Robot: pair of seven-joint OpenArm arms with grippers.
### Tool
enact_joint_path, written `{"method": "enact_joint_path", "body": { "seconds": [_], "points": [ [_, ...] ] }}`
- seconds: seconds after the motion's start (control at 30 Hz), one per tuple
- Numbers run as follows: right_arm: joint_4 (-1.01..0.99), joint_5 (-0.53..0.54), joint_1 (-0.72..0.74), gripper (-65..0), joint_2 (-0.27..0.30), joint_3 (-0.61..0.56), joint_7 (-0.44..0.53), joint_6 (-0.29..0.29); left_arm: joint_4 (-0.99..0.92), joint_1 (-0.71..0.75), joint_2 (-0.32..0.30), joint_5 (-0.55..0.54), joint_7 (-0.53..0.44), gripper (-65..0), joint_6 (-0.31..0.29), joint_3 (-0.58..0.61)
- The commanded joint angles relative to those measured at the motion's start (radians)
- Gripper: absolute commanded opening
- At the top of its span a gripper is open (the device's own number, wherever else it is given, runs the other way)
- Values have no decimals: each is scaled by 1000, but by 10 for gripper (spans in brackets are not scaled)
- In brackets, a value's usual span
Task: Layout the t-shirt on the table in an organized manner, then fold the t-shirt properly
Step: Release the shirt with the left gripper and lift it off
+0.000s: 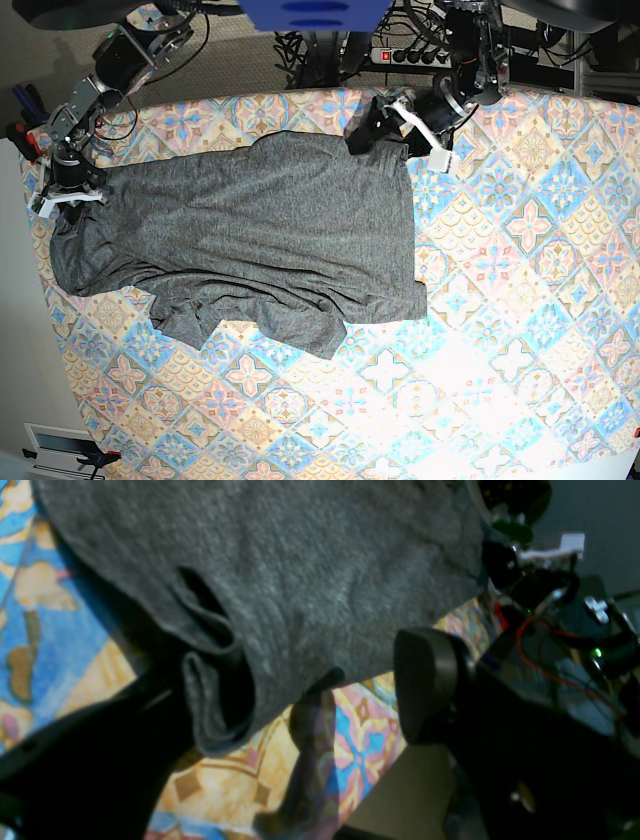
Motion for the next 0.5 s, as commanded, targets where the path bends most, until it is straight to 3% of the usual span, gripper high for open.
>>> {"method": "enact_joint_path", "body": {
  "seconds": [0.0,0.1,0.3,0.47],
  "points": [
    [15,0,8,-650,17,-1,1,1,-20,-3,0,27,27,-192,30,2],
    [17,0,8,-650,17,-1,1,1,-60,-25,-3,27,27,-250,30,-4],
    [15,0,6,-650,17,-1,1,1,-81,-66,0,27,-13,-454,30,-4],
    [14,0,6,-650,17,-1,1,1,-83,-100,14,29,-11,-534,30,5]
  ]
}}
